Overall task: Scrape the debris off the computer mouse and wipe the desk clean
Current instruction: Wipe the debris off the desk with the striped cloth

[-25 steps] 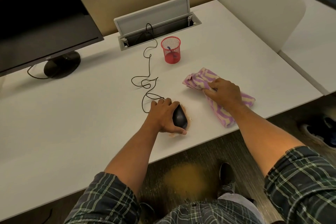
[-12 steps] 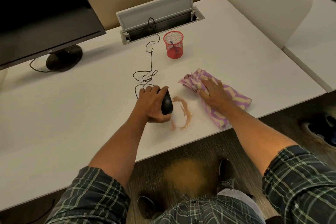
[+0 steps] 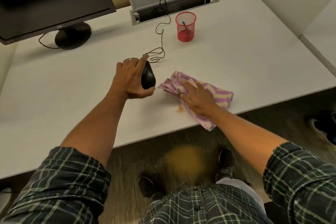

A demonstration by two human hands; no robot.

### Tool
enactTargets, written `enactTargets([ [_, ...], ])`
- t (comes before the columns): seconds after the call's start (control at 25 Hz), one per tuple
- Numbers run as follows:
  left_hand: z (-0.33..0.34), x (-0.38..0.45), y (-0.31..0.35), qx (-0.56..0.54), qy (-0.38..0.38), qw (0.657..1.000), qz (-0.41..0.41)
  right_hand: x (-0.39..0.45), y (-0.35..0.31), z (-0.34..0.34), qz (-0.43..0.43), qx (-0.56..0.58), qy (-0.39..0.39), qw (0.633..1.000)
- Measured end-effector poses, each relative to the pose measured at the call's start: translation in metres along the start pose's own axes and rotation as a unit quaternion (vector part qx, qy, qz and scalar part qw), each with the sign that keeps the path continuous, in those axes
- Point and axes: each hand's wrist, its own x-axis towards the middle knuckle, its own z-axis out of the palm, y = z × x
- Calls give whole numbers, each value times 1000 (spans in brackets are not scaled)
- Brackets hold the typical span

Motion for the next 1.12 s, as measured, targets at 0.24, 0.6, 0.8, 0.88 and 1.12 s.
enactTargets([
  [0.24, -8, -23, -2, -5, 13, 1000, -7, -27, -24, 21, -52, -13, -27, 998],
  [0.6, -7, -39, -9, 7, 13, 1000, 4, -56, -50, 49, -110, -37, -57, 992],
  [0.8, -3, -33, -10, 7, 28, 999, 18, -59, -50, 51, -136, -63, -72, 986],
  [0.88, 2, -31, -7, 7, 30, 999, 25, -57, -42, 51, -189, -107, -91, 972],
  [1.12, 10, -23, 8, -1, 10, 999, 41, -66, -12, 55, -353, -216, -113, 903],
])
